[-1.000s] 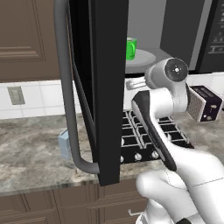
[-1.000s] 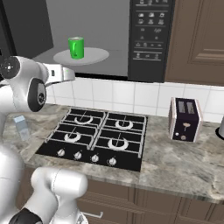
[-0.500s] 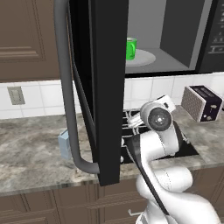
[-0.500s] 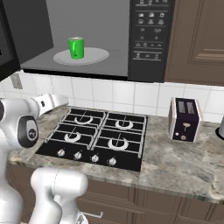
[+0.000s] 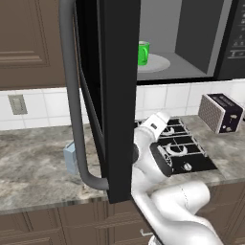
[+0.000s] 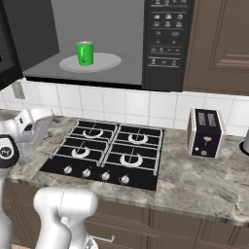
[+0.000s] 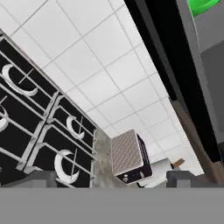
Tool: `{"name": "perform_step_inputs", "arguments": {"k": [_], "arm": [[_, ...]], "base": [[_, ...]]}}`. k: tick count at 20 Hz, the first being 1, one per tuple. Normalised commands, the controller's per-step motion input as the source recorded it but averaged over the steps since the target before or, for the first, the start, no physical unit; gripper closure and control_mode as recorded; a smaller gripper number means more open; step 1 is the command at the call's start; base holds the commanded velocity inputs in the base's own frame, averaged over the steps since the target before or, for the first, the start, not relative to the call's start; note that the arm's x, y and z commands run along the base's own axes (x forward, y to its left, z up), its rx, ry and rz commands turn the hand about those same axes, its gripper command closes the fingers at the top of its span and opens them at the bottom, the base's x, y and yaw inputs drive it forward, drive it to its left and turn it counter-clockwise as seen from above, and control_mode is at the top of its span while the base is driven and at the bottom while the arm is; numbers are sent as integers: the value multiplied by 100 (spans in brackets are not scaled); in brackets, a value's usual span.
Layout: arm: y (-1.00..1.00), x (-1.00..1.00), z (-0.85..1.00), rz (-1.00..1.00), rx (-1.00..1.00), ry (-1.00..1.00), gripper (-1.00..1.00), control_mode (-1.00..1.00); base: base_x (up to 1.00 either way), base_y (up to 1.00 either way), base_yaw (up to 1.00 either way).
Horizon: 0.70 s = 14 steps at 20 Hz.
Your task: Place the microwavable item in the microwave. Then, close the microwave door and press the start button.
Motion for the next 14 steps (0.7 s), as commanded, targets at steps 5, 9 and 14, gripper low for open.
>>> {"name": "perform_step_inputs", "arguments": {"k": [5, 9, 14], "arm": [[0, 0, -51, 0, -37, -19, -100, -100], [18, -28, -15, -3, -37, -29, -100, -100], [61, -64, 17, -8, -36, -29, -100, -100]], "base": [[0, 0, 0], [0, 0, 0], [0, 0, 0]]}}
